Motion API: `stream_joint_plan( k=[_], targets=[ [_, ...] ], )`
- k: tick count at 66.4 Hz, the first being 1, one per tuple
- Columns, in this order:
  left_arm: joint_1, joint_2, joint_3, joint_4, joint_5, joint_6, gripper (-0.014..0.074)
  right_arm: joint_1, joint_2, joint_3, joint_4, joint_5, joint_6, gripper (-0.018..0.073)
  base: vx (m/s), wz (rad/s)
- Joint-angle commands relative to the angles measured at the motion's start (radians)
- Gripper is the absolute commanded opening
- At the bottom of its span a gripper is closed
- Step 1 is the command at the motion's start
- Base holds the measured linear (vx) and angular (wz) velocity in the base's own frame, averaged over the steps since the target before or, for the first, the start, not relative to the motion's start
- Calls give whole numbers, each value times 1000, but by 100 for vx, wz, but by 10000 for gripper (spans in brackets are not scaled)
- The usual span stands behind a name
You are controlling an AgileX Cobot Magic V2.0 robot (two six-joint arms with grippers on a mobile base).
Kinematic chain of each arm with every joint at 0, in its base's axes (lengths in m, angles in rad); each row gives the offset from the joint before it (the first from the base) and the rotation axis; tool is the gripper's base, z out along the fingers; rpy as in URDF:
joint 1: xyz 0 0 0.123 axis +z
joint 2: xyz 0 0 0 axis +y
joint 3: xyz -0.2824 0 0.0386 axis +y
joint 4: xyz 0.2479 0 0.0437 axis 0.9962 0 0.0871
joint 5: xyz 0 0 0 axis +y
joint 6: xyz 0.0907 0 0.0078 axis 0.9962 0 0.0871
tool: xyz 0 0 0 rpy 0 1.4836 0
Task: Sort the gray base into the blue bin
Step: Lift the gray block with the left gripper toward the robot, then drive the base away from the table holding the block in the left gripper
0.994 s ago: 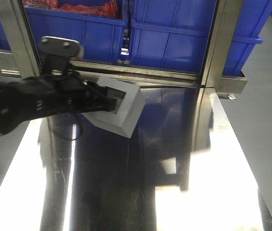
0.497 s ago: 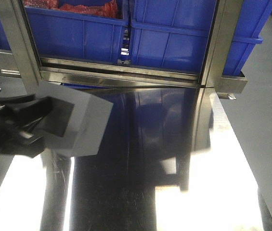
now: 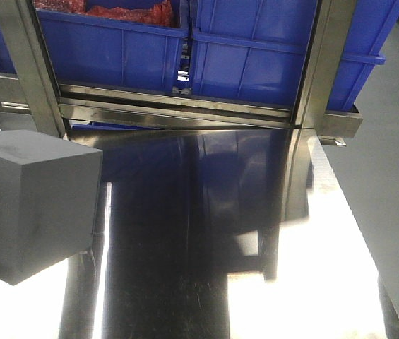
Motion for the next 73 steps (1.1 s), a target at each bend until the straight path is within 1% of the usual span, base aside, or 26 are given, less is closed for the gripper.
stream_joint_plan(
  k=[1,73],
  targets=[
    [-3,-8,-33,-12,-104,-7,-6,-2,18,2,-7,-72,-11,-5,0,0],
    [-3,-8,-33,-12,-104,-7,-6,-2,18,2,-7,-72,-11,-5,0,0]
  ],
)
